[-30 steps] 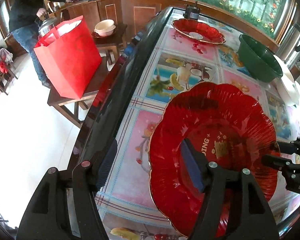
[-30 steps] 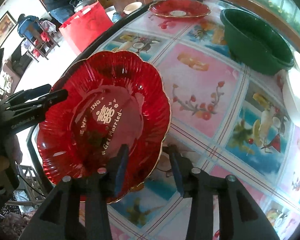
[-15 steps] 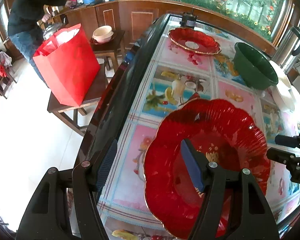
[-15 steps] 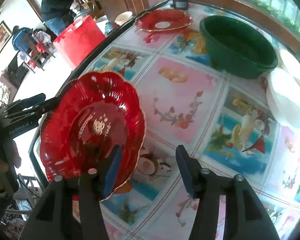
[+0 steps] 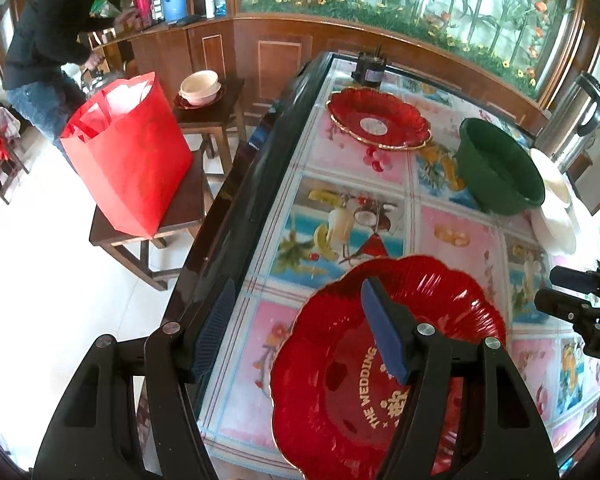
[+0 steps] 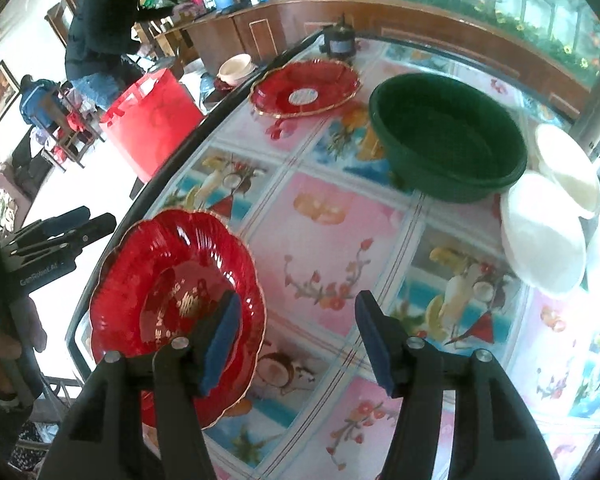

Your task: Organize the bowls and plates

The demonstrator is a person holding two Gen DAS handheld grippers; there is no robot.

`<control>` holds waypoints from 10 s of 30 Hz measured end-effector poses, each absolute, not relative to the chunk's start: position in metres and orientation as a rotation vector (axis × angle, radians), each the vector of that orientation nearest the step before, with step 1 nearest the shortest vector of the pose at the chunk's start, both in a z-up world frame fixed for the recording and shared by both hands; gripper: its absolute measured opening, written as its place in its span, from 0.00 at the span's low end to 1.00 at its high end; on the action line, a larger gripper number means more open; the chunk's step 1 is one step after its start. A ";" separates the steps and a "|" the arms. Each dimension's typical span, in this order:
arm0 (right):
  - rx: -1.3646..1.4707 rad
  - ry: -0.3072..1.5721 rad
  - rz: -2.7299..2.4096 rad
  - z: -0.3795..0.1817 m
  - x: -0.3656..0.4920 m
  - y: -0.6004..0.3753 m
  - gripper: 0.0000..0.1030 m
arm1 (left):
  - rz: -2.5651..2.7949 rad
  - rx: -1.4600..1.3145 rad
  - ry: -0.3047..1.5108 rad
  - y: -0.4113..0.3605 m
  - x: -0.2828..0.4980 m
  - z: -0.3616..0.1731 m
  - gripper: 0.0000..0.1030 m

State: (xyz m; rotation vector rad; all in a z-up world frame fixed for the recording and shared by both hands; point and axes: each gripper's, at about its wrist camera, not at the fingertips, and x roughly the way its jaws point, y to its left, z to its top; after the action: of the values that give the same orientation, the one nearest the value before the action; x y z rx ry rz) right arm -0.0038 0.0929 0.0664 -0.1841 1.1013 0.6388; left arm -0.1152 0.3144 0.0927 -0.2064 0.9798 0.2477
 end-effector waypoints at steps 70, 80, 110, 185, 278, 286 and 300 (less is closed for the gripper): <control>-0.218 1.178 0.714 0.044 0.271 0.198 0.60 | 0.299 -0.347 1.105 0.344 0.141 0.048 0.65; -0.247 1.208 0.729 0.033 0.275 0.205 0.45 | 0.289 -0.351 1.128 0.344 0.151 0.037 0.65; -0.254 1.156 0.729 0.035 0.244 0.192 0.10 | 0.317 -0.390 1.122 0.351 0.133 0.043 0.25; -0.292 1.244 0.730 0.003 -0.025 0.150 0.15 | 0.266 -0.272 1.112 0.284 -0.155 0.033 0.25; -0.032 1.075 0.554 0.078 0.160 -0.014 0.59 | 0.226 -0.200 1.017 0.148 0.067 0.092 0.63; -0.037 1.069 0.543 0.079 0.181 -0.019 0.59 | 0.242 -0.190 1.023 0.146 0.085 0.090 0.63; -0.033 1.111 0.541 0.062 0.216 -0.021 0.60 | 0.260 -0.239 1.059 0.151 0.110 0.075 0.63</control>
State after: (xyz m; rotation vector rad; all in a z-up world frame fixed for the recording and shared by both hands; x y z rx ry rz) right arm 0.2155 -0.0207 0.0617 -0.0334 1.1115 0.5406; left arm 0.1101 0.1513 0.0753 -0.2390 1.0593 0.2596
